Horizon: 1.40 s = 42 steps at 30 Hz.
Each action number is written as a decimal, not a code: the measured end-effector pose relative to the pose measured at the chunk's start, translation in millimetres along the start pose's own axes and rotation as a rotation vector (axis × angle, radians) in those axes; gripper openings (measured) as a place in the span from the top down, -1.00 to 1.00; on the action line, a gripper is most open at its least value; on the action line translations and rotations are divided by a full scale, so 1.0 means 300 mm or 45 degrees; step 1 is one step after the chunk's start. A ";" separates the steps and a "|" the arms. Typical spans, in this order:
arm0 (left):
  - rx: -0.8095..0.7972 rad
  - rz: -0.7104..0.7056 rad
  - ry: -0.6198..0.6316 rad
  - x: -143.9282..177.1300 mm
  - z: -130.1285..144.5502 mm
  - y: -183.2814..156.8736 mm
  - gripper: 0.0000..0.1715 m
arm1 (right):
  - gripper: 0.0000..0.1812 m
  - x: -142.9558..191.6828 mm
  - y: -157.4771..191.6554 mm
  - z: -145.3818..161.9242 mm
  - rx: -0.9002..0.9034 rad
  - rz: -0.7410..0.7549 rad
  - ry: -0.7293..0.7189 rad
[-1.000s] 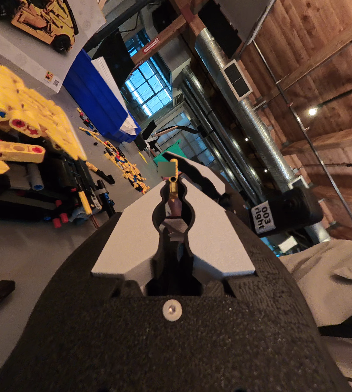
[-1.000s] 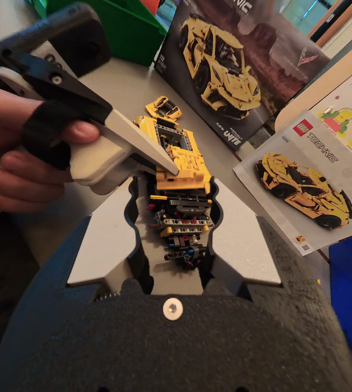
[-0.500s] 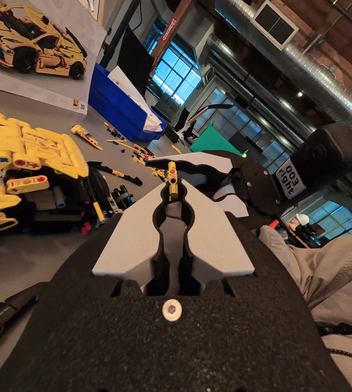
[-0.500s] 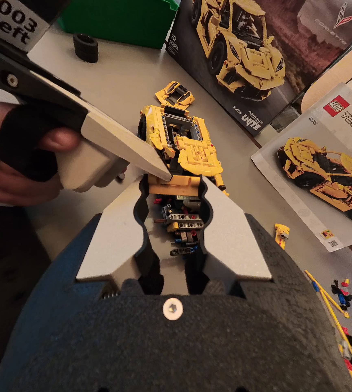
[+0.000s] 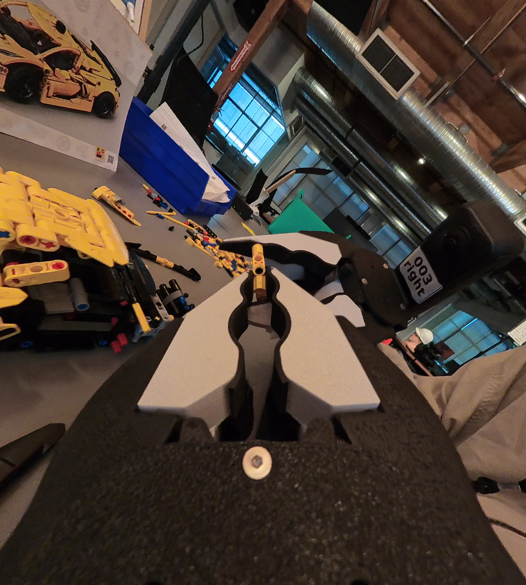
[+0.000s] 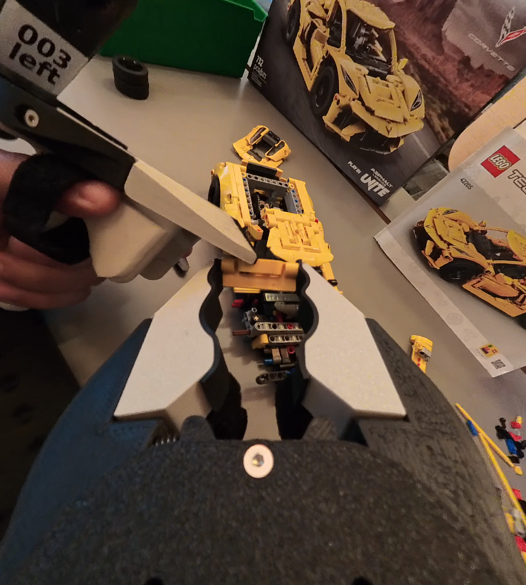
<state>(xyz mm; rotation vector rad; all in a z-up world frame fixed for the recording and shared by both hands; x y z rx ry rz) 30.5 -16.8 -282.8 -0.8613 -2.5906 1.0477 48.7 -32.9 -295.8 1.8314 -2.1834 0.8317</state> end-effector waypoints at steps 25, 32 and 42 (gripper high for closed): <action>0.098 0.066 -0.032 0.004 -0.013 0.000 0.94 | 0.51 0.005 -0.001 -0.013 -0.028 0.021 -0.051; 0.503 -0.066 -0.609 0.290 -0.255 0.258 0.94 | 0.51 0.057 -0.063 0.146 -0.252 0.043 0.035; 0.351 0.296 -0.167 0.082 -0.106 0.010 0.93 | 0.50 0.045 0.089 0.284 -0.023 -0.419 0.242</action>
Point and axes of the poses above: each gripper's, where its closed fingertips meet, x back along the fingers, z out of its underside, y = z × x across the jaws, the point moved 2 cm from there along x, back along the fingers, and after that the axes turned 10 degrees about -z, right-handed, at the moved point
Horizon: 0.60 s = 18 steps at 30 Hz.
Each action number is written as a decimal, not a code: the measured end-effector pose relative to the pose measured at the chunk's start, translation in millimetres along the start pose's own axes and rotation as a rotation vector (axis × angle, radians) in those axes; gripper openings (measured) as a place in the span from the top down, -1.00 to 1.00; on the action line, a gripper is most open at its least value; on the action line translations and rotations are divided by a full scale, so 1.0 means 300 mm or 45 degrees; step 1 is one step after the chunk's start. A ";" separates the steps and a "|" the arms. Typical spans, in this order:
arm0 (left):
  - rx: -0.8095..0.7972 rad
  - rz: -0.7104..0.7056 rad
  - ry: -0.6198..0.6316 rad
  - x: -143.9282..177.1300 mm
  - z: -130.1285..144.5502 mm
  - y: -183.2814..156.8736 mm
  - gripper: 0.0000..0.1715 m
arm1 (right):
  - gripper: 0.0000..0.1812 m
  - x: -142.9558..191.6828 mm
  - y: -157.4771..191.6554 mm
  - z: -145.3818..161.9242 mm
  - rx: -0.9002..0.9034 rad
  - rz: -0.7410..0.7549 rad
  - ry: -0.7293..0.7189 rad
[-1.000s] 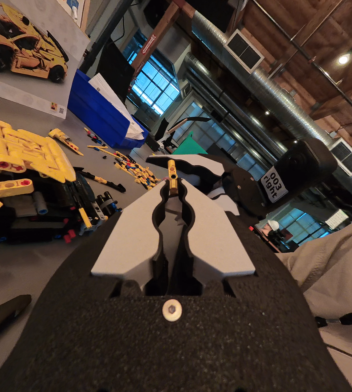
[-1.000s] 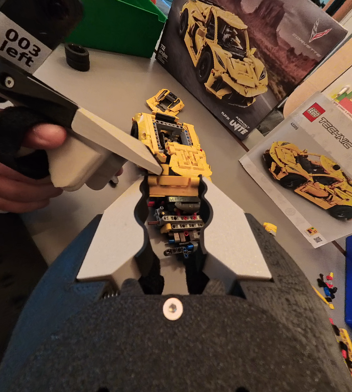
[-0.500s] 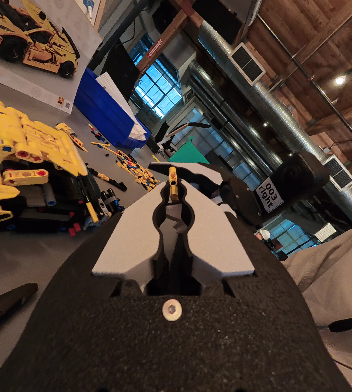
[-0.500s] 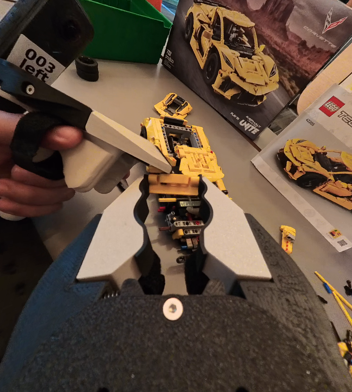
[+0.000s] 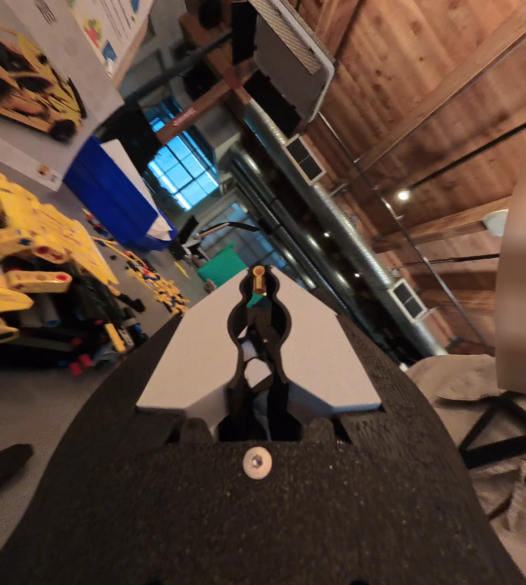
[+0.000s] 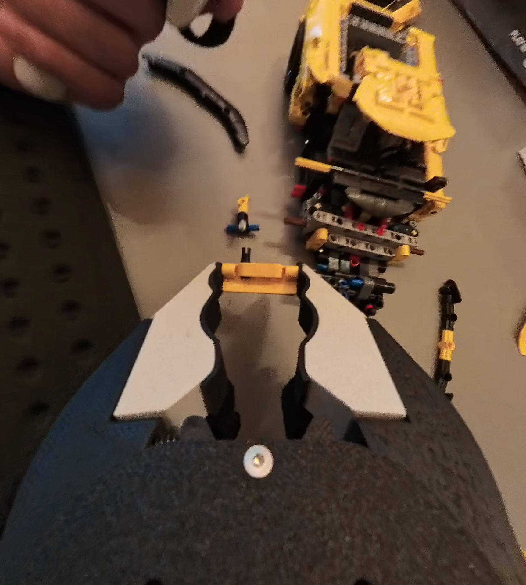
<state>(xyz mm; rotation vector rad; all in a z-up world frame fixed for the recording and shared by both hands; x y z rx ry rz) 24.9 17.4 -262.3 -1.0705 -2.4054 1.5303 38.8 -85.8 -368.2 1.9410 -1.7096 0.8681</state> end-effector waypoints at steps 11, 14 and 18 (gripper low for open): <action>0.119 0.018 0.075 -0.015 0.036 0.016 0.93 | 0.47 -0.042 -0.006 0.054 -0.084 -0.048 -0.012; 0.105 -0.005 0.087 -0.015 0.042 0.021 0.93 | 0.36 -0.023 0.005 0.032 -0.106 -0.101 -0.089; 0.094 -0.045 0.086 -0.016 0.044 0.035 0.93 | 0.41 0.083 -0.010 -0.096 -0.174 -0.146 -0.453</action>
Point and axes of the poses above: each gripper's, where its closed fingertips meet, x back along the fingers, z out of its underside, y = z × x across the jaws, the point moved 2 cm from there along x, back along the fingers, and after that the axes turned 10 degrees about -z, right-handed, at the moved point
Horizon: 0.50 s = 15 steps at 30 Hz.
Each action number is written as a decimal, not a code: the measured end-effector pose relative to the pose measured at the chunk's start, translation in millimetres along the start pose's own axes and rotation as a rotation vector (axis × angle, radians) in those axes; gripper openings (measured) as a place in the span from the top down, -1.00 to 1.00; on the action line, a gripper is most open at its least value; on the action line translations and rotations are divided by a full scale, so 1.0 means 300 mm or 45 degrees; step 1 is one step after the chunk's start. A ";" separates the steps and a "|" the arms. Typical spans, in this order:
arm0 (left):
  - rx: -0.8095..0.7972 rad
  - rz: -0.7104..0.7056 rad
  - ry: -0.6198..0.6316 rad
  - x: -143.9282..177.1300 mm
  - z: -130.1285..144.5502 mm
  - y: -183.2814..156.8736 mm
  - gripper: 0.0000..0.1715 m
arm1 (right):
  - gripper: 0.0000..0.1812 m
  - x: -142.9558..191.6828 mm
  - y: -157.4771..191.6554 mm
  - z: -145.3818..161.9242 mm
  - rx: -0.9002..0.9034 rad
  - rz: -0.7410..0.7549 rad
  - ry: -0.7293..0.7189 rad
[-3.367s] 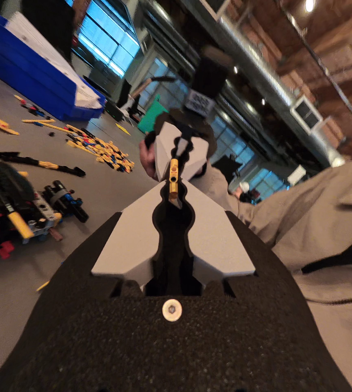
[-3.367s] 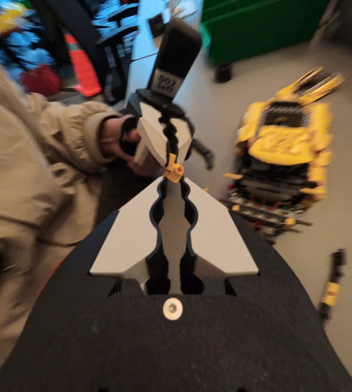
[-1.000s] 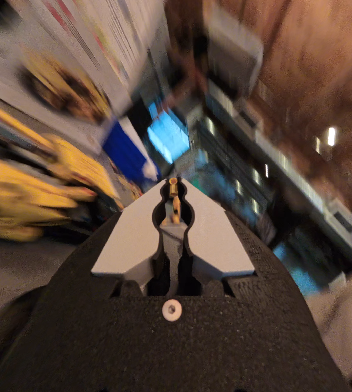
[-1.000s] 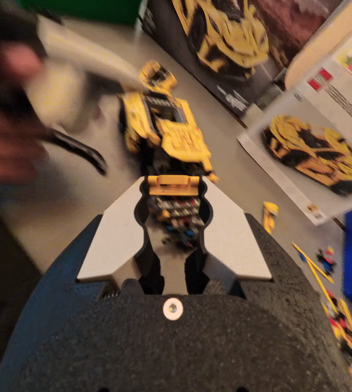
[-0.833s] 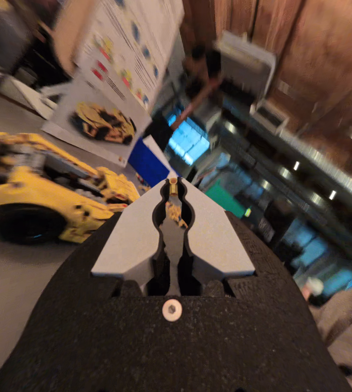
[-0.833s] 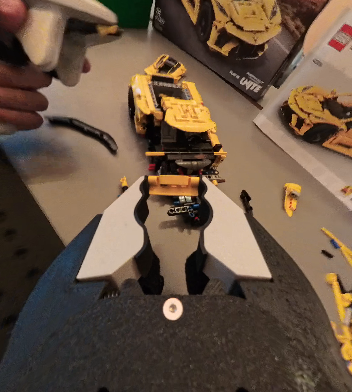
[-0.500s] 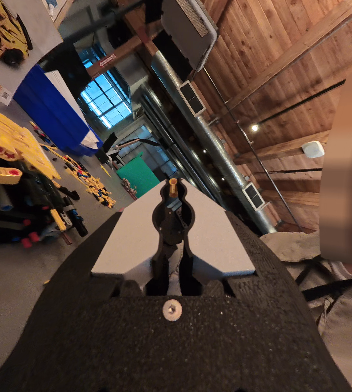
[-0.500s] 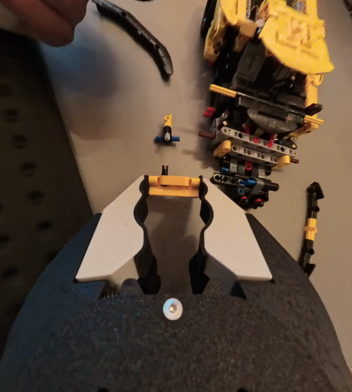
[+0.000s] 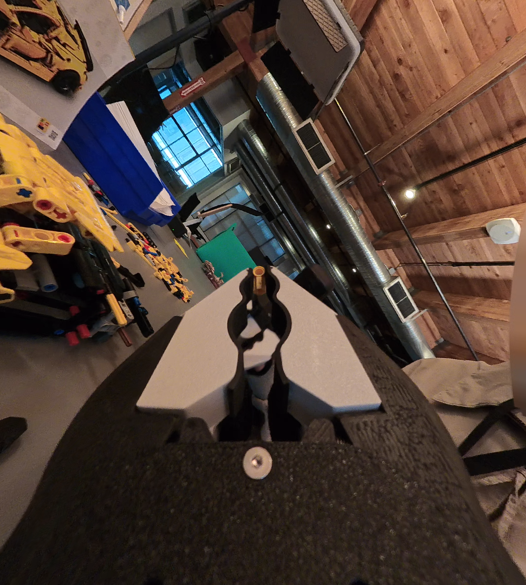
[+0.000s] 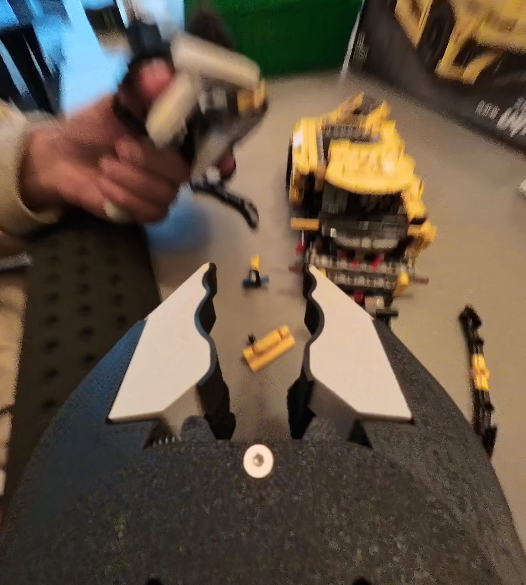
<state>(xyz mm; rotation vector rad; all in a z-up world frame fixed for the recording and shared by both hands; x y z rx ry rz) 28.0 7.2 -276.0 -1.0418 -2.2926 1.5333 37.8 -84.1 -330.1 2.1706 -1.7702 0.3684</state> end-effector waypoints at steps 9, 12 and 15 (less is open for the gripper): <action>0.098 0.080 0.119 -0.030 0.048 -0.012 0.93 | 0.47 -0.064 0.024 -0.232 0.375 0.339 -0.299; 0.120 0.095 0.127 -0.032 0.051 -0.015 0.94 | 0.54 -0.078 0.032 -0.243 0.484 0.459 -0.265; 0.114 0.102 0.132 -0.035 0.055 -0.019 0.93 | 0.63 -0.083 0.028 -0.239 0.521 0.489 -0.240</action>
Point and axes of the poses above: each gripper's, where its closed fingertips meet, x back along the fingers, z out of its underside, y = z × x across the jaws, the point moved 2 cm from there along x, back along the fingers, and after that the axes turned 10 degrees about -z, right-handed, at the moved point
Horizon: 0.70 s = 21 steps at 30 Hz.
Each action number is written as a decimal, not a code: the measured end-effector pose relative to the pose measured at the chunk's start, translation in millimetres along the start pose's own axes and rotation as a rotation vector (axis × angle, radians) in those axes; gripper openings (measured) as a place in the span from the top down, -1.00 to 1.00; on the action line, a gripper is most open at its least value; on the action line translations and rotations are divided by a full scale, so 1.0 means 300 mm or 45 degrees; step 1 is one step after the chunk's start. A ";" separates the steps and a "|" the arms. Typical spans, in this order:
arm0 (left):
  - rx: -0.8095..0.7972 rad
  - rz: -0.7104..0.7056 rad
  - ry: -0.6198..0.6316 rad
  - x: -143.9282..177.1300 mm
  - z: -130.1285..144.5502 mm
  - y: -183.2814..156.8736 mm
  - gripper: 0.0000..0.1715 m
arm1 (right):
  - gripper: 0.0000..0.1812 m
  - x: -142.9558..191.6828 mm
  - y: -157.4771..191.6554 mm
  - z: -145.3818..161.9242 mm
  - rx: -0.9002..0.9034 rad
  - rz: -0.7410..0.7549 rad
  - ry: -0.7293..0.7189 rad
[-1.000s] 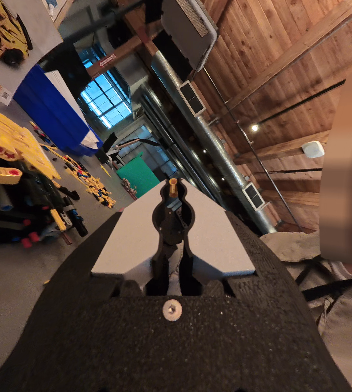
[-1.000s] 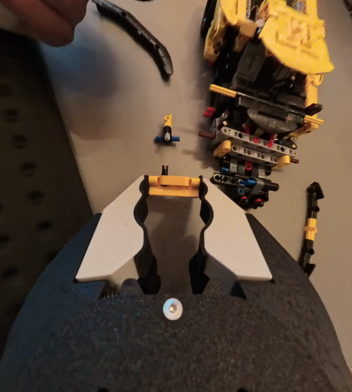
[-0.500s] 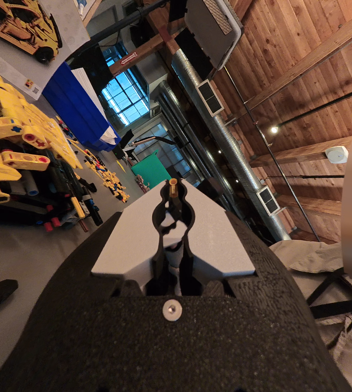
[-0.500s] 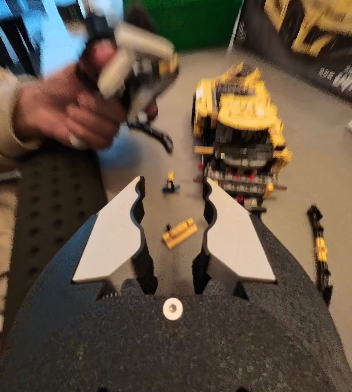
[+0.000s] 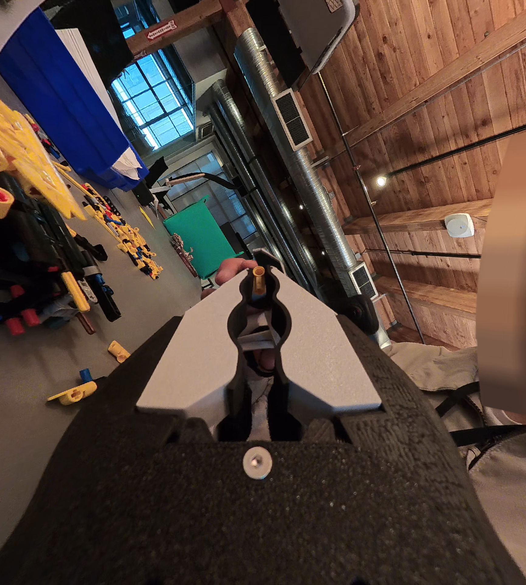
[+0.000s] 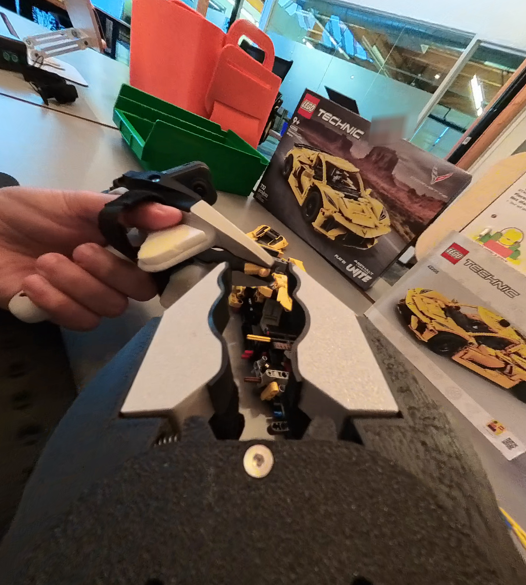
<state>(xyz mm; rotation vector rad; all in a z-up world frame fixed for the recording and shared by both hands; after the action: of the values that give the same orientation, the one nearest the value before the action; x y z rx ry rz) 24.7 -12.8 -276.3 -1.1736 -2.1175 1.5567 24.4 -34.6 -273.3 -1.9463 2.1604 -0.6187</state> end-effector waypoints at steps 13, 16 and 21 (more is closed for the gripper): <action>-0.092 -0.037 0.000 -0.015 0.011 -0.002 0.87 | 0.86 0.027 -0.022 0.011 -0.101 -0.036 -0.054; -0.112 -0.115 -0.044 -0.006 -0.009 0.022 0.60 | 0.86 0.069 -0.073 0.033 -0.108 0.019 -0.028; -0.277 -0.279 -0.054 0.004 -0.014 0.045 0.53 | 0.85 0.379 -0.437 0.280 -0.284 0.380 0.309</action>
<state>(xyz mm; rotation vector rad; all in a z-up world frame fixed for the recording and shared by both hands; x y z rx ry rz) 32.7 -7.9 -287.0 -0.9383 -2.3995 1.2933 161.3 -170.2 -278.3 -1.6626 2.7062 -0.6092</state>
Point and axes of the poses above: each gripper's, where its closed fingertips meet, x back along the fingers, z out of its underside, y = z × x across the jaws, the point moved 2 cm from there along x, back along the fingers, and after that the axes turned 10 degrees about -z, right-handed, at the moved point
